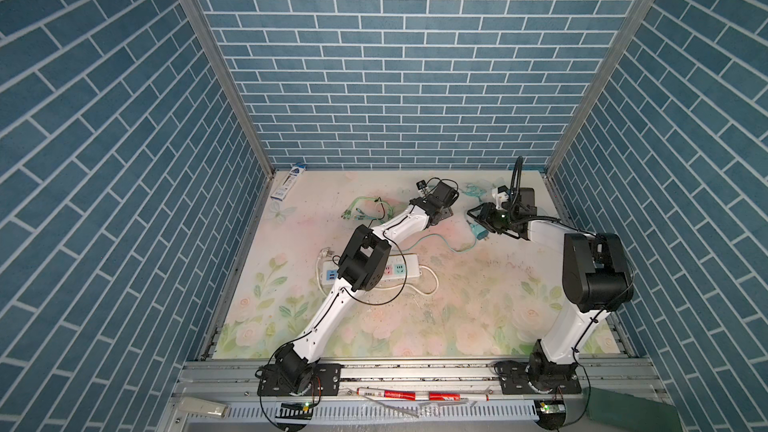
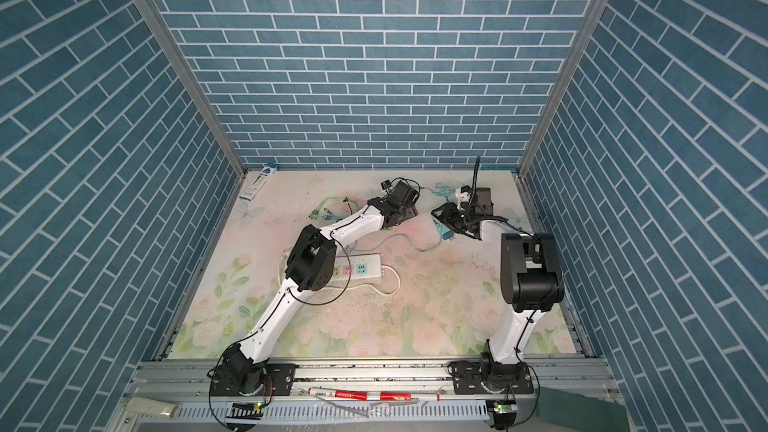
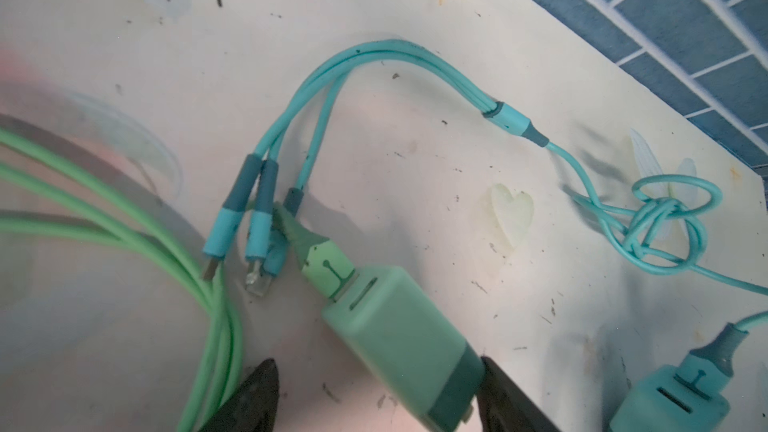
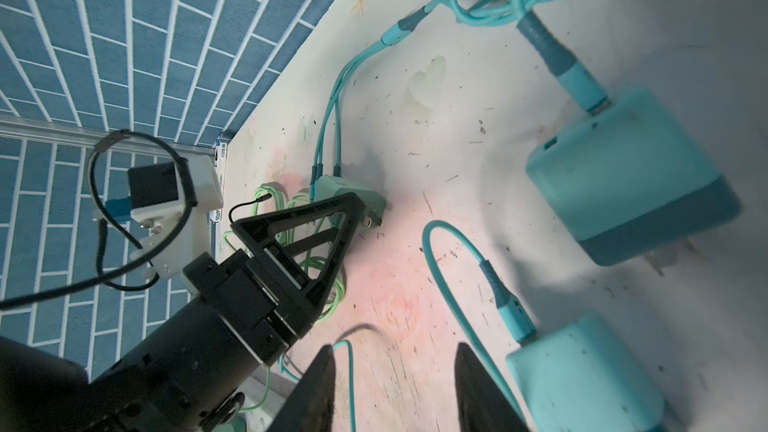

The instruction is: Insert the plug

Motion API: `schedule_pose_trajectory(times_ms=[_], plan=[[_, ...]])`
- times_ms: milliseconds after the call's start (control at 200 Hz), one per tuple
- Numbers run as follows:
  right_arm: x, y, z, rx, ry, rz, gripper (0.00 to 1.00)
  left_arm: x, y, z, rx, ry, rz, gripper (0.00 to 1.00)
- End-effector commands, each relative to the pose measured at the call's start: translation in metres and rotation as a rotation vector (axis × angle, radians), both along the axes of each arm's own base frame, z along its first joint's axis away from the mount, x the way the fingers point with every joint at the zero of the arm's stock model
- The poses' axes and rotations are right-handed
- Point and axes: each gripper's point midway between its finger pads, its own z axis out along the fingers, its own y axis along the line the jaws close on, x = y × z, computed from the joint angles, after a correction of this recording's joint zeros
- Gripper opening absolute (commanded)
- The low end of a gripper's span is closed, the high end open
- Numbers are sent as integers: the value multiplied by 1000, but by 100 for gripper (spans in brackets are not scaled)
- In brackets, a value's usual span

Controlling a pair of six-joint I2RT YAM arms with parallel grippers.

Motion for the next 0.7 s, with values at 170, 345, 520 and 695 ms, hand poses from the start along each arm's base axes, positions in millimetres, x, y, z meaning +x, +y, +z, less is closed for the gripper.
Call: schedule_pose_trajectory(times_ms=[170, 345, 520, 695], plan=[[-6, 2, 8, 7, -47, 30, 46, -3, 34, -7, 41, 34, 84, 71], [-6, 2, 10, 11, -52, 31, 46, -5, 49, -7, 47, 32, 113, 70], [-7, 3, 10, 12, -57, 34, 46, -6, 58, -6, 36, 31, 140, 64], [-6, 4, 12, 19, -60, 36, 46, -3, 60, -1, 48, 14, 152, 62]])
